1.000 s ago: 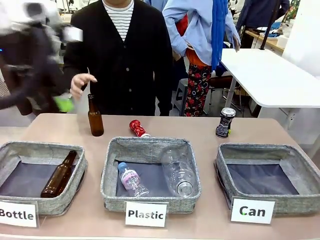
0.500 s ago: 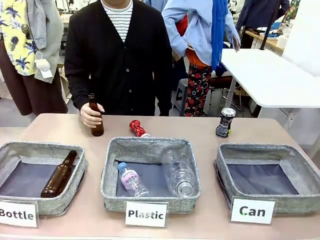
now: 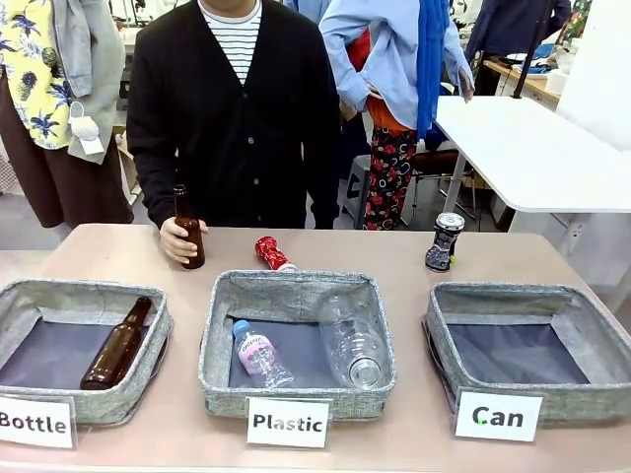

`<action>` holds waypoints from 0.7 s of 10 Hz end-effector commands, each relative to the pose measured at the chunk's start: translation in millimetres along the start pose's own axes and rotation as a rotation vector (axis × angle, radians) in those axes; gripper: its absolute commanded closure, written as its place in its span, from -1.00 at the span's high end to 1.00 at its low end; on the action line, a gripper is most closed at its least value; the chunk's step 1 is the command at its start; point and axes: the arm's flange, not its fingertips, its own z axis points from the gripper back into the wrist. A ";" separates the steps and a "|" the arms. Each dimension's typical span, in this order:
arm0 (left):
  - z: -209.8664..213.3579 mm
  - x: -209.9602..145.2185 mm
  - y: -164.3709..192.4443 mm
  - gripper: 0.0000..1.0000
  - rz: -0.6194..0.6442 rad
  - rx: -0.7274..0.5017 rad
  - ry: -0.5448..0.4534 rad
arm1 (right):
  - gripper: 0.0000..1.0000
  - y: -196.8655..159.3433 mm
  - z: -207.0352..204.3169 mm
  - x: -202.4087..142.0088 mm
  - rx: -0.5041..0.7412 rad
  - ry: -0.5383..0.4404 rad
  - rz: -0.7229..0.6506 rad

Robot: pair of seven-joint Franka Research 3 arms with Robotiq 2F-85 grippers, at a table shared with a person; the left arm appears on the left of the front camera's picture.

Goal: Sort the can waste into the basket.
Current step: Pick up the can waste from the table and place it in the right Fabric basket.

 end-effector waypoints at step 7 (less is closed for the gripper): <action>88.2 -112.8 68.7 1.00 0.270 -0.322 -0.623 | 1.00 1.3 -0.9 2.9 0.027 -0.015 0.026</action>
